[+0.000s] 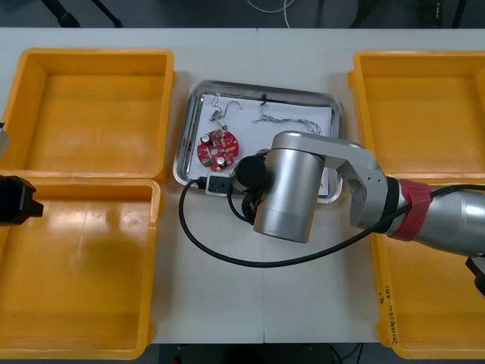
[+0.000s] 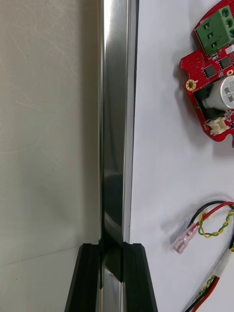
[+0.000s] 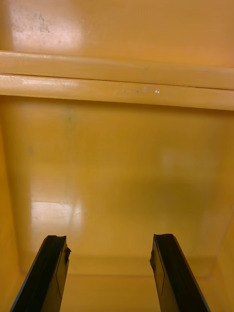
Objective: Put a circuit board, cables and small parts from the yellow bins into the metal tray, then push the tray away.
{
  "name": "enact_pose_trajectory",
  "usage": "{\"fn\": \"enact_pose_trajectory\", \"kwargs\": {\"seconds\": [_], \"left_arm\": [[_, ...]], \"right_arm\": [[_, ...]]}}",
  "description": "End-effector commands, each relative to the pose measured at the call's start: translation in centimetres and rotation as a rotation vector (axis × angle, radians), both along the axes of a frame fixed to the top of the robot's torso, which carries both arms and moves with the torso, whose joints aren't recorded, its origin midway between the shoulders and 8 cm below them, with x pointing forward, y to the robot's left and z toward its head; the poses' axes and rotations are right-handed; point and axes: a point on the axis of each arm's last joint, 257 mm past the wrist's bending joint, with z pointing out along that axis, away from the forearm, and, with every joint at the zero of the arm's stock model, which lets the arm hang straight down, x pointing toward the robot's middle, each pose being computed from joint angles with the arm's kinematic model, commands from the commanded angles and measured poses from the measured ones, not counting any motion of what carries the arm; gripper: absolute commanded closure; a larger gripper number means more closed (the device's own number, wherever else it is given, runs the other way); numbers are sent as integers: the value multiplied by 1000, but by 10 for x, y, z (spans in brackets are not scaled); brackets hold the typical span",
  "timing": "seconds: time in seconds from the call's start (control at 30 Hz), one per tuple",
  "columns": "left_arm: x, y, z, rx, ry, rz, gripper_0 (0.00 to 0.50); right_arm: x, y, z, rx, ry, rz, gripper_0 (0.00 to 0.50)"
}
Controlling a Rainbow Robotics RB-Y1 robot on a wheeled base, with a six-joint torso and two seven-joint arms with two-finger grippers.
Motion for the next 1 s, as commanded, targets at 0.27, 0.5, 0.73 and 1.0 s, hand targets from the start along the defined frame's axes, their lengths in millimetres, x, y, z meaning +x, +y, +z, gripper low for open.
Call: {"fn": "enact_pose_trajectory", "kwargs": {"seconds": [0.27,0.5,0.73,1.0], "left_arm": [[-6,11,9,84,-7,-84,0],[-6,11,9,84,-7,-84,0],[-6,11,9,84,-7,-84,0],[-6,11,9,84,-7,-84,0]], "right_arm": [[33,-13,20,-22,1,-20,500],[52,-8,27,-27,-24,-20,500],[67,-1,31,4,-53,7,500],[73,12,42,-24,-94,99,500]]}}
